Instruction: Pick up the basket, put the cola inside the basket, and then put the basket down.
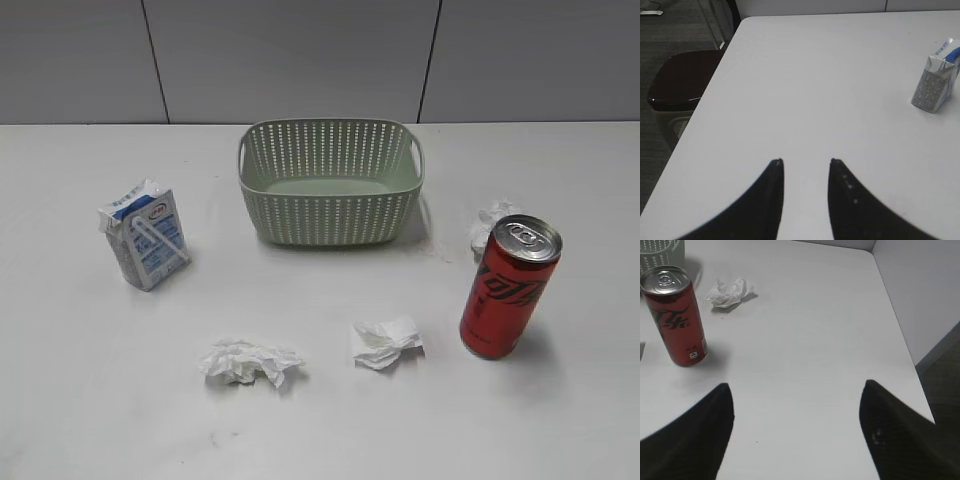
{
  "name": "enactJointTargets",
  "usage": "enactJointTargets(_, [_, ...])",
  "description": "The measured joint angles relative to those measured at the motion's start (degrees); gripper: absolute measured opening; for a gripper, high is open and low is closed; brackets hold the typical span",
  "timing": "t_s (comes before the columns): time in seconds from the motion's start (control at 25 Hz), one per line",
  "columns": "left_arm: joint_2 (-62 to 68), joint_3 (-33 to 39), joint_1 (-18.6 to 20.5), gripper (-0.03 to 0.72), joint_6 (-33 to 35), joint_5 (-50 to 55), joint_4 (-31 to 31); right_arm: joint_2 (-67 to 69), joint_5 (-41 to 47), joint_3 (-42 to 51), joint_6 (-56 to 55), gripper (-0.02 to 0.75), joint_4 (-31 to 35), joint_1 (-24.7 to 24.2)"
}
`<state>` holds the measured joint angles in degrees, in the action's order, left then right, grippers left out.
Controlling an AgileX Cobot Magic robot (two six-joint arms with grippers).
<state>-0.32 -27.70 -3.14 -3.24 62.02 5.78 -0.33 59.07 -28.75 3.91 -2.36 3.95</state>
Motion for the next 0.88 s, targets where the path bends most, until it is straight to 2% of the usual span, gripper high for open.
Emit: enactJointTargets(0.88, [0.0, 0.0, 0.0, 0.241, 0.0, 0.0, 0.0, 0.0, 0.0, 0.0, -0.1, 0.592, 0.0, 0.0])
